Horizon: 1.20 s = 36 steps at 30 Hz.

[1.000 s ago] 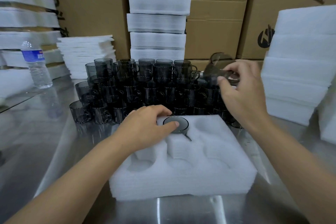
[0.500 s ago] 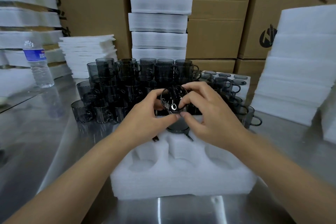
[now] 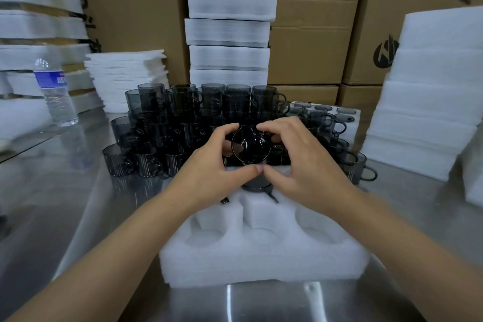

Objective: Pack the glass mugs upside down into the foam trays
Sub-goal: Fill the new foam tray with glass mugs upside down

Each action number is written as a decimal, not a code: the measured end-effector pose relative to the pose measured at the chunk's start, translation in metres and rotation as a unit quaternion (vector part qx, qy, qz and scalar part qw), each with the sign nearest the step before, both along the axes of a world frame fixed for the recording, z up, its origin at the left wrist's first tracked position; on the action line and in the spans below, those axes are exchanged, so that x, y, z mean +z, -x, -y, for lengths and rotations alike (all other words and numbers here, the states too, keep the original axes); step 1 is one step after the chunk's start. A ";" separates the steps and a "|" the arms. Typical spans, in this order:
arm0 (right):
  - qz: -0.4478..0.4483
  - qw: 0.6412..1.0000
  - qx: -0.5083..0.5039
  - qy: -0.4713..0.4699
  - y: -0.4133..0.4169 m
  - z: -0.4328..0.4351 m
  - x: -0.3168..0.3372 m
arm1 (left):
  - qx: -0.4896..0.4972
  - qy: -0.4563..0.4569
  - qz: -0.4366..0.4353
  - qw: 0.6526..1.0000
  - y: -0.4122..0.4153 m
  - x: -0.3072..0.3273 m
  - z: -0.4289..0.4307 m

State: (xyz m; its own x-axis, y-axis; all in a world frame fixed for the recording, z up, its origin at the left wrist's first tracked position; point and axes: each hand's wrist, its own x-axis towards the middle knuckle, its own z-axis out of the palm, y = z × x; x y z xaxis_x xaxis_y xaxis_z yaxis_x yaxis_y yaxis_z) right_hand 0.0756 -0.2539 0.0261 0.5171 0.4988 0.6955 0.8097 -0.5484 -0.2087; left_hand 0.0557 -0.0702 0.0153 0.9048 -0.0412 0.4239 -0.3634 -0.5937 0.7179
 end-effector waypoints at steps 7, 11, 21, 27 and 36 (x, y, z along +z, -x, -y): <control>0.012 1.000 -0.013 0.005 -0.002 0.001 -0.001 | -0.018 0.023 -0.010 1.000 0.006 0.004 0.003; 0.020 1.000 -0.014 0.013 -0.003 0.001 -0.001 | -0.022 0.024 -0.012 0.999 0.009 0.007 0.005; 0.027 0.999 -0.010 0.013 -0.003 -0.001 -0.001 | -0.018 0.004 -0.002 1.000 0.009 0.007 0.005; 0.032 0.999 -0.010 0.014 -0.002 0.000 -0.001 | -0.017 -0.015 0.002 1.000 0.009 0.007 0.004; 0.024 0.999 -0.021 -0.004 -0.002 0.000 0.001 | -0.001 -0.032 0.061 0.998 0.009 0.005 0.004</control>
State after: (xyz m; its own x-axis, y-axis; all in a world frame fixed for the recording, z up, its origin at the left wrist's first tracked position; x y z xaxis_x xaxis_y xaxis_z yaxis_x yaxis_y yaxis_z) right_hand 0.0772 -0.2537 0.0270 0.5043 0.4715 0.7234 0.7946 -0.5814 -0.1749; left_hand 0.0469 -0.0742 0.0202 0.8462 -0.0725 0.5280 -0.4470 -0.6359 0.6291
